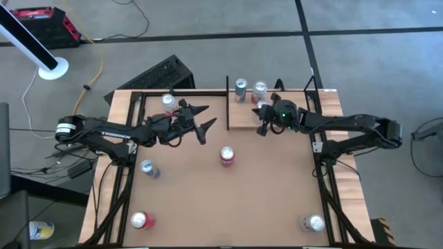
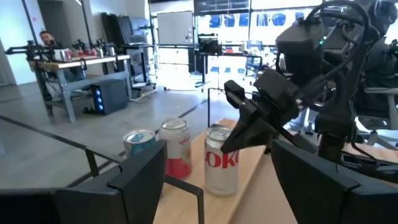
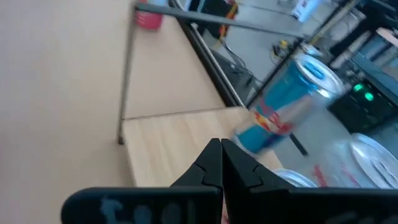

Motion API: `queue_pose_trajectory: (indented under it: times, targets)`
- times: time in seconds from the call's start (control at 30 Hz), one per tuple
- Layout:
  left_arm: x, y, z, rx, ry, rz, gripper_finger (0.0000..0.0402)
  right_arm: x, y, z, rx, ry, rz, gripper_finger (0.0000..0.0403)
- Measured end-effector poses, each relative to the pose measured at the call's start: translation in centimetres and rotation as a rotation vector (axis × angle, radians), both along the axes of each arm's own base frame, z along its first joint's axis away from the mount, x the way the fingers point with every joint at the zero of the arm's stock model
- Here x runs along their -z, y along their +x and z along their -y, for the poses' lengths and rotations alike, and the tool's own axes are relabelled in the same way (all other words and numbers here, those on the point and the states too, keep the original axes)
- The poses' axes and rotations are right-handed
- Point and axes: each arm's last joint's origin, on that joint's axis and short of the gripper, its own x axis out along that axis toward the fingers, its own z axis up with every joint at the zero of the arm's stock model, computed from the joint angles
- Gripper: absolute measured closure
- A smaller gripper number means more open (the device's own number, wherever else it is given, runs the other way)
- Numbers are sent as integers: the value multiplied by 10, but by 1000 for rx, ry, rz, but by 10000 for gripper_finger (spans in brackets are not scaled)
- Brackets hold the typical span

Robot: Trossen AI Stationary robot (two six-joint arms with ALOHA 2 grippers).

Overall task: Place canned beverage on shelf
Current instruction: Put the top red-silver soda can on the shelf

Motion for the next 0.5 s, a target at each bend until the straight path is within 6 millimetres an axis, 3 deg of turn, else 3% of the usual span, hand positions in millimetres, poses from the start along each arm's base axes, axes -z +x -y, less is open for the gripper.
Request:
queue_pose_trajectory:
  times: [0.5]
  targets:
    - [1, 0, 0, 2, -6, -4, 129, -1, -26, 17, 166, 59, -51, 382]
